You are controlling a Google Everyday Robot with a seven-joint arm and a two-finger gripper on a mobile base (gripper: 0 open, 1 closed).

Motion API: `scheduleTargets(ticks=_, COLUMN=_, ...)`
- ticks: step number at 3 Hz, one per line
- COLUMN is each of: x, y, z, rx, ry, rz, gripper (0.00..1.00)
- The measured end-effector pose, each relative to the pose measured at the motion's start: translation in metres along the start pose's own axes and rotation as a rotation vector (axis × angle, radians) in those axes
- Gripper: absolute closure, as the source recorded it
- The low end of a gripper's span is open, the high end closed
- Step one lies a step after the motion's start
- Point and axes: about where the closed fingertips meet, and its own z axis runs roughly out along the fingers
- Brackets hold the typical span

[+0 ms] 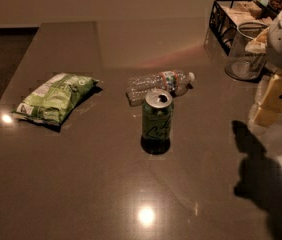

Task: Pick green can

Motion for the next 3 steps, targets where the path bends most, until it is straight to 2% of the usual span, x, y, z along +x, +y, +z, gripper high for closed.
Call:
scheduleTargets(ticks=1, x=0.0, y=0.0, z=0.0, rx=0.0, ry=0.0, rz=0.0, gripper=0.0)
scheduleTargets(ticks=2, x=-0.02, y=-0.006, z=0.002, rx=-0.013, ry=-0.053, rz=0.005, gripper=0.0)
scheduleTargets(ticks=3, x=-0.07, y=-0.003, z=0.02, rx=-0.059, ry=-0.205, rz=-0.002, gripper=0.0)
